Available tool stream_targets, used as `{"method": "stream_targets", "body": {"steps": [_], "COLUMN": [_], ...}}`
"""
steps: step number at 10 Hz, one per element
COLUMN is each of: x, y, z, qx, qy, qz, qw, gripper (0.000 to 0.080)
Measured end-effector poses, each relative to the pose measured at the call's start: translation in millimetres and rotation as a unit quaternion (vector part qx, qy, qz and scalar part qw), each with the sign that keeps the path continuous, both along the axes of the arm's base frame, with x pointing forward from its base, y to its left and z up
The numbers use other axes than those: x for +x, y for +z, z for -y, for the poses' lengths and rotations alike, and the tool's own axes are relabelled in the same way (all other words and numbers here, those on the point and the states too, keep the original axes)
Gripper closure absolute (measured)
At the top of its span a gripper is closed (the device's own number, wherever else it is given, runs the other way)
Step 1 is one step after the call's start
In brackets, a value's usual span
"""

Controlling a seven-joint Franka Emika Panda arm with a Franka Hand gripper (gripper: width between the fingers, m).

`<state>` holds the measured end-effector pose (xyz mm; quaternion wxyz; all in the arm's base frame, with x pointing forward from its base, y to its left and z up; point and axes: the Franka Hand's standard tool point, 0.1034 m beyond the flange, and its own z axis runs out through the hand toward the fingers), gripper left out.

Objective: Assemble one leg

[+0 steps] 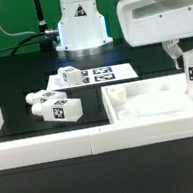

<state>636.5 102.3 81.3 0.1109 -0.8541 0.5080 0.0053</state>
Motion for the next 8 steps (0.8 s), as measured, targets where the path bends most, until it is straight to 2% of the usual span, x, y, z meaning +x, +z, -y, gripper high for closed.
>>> {"method": "stream_targets", "body": {"steps": [2, 4, 5, 6, 7, 8], "x": [-0.7, -0.8, -1.4, -3.7, -4.3, -5.1], "y": [-0.4, -0.5, -0.4, 0.5, 0.3, -0.7], "z": [-12.2, -11.3, -13.1, -17.3, -17.1, -15.8], "qx": [0.023, 0.026, 0.019, 0.003, -0.008, -0.015], "qy": [-0.175, -0.176, -0.138, -0.033, 0.069, 0.148], "qz": [-0.030, -0.029, -0.023, -0.010, 0.004, 0.014], "qw": [0.984, 0.984, 0.990, 0.999, 0.998, 0.989], "gripper": [0.0514, 0.0514, 0.0445, 0.0251, 0.0251, 0.0181]}}
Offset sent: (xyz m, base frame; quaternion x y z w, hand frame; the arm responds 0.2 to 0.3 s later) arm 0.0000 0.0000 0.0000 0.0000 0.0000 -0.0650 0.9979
